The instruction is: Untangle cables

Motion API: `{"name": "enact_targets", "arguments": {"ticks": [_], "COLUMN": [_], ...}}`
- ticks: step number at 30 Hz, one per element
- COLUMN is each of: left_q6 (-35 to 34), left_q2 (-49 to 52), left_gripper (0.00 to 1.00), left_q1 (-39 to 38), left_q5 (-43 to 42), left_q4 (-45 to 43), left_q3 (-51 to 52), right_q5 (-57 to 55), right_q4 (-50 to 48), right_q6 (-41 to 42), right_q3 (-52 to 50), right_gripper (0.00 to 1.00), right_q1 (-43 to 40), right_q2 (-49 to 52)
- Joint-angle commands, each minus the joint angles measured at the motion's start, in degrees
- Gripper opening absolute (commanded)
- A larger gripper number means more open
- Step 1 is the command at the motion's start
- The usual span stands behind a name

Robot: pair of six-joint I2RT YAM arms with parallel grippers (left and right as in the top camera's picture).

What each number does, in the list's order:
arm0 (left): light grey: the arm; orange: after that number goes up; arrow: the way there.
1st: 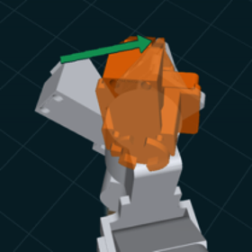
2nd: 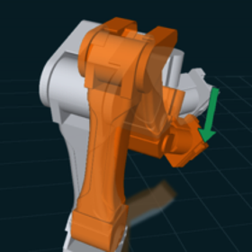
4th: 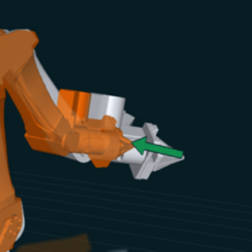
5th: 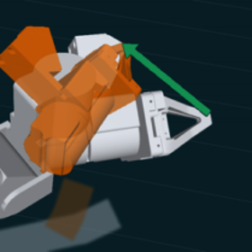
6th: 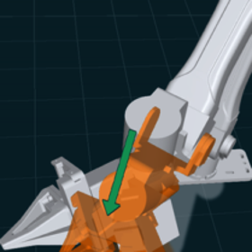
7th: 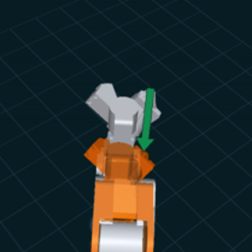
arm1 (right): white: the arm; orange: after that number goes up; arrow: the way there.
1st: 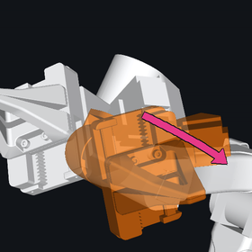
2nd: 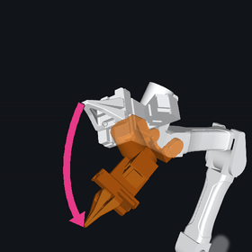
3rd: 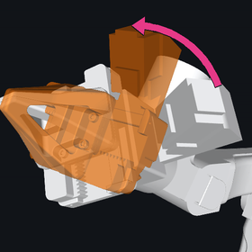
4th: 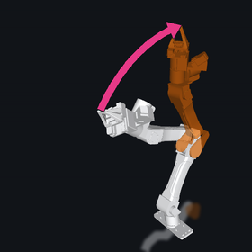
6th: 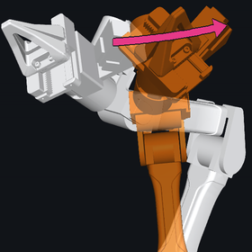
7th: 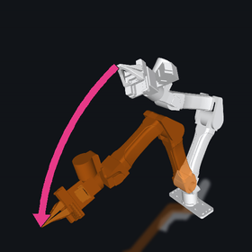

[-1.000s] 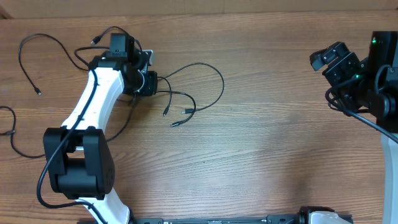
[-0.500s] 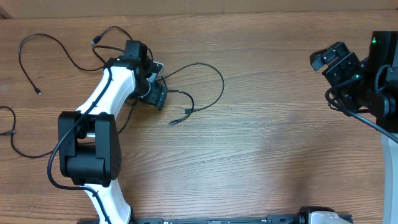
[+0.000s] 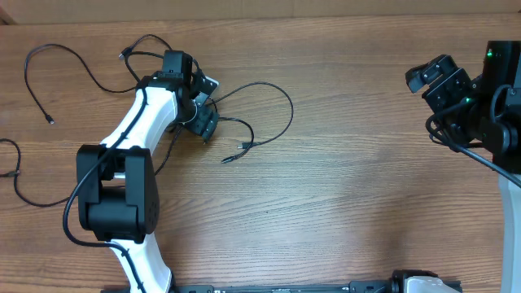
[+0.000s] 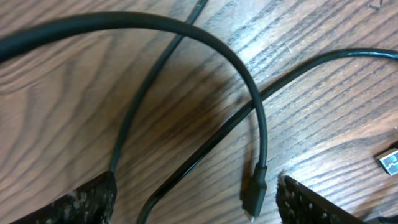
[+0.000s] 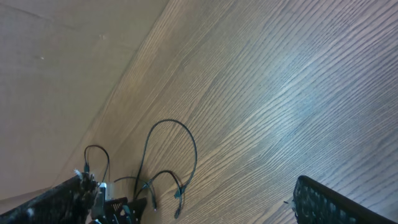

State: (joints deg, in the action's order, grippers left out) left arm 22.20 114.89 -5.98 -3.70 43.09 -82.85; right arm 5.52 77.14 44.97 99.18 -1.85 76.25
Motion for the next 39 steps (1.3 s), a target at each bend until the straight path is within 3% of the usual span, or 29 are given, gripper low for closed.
{"name": "enact_targets", "arguments": {"ticks": [1,8,14,21,23,24,34,39], "left_q6": [2.51,2.32,1.66,-4.42,-4.57,-5.05,-12.7,-17.42], "left_q2": [3.72,6.12,6.12,6.05,6.05,6.05,6.05,6.05], "left_gripper": [0.81,0.77,0.38,0.29,0.07,0.04,0.04,0.04], "left_q1": [0.15,1.31,2.25,2.23,2.21,2.21,2.21,2.21], "left_q5": [-2.08,-0.87,-1.25,-2.36,-6.25,-7.39,-9.68,-9.7], "left_q4": [-0.5,-3.58,-4.15,0.13,5.38,7.02,23.06,25.7], "left_q3": [0.31,0.31,0.31,-3.5,-8.0,-9.49,-22.93,-24.74], "right_q5": [-0.57,-0.57,-0.57,-0.57,-0.57,-0.57,-0.57,-0.57], "right_q4": [-0.28,-0.28,-0.28,-0.28,-0.28,-0.28,-0.28,-0.28], "right_q6": [-0.28,-0.28,-0.28,-0.28,-0.28,-0.28,-0.28,-0.28], "right_q3": [0.2,0.2,0.2,0.2,0.2,0.2,0.2,0.2], "right_gripper": [1.0,1.0,1.0,1.0,1.0,1.0,1.0,1.0], "right_q1": [-0.15,-0.15,-0.15,-0.15,-0.15,-0.15,-0.15,-0.15], "right_q2": [-0.24,-0.24,-0.24,-0.24,-0.24,-0.24,-0.24,-0.24]}}
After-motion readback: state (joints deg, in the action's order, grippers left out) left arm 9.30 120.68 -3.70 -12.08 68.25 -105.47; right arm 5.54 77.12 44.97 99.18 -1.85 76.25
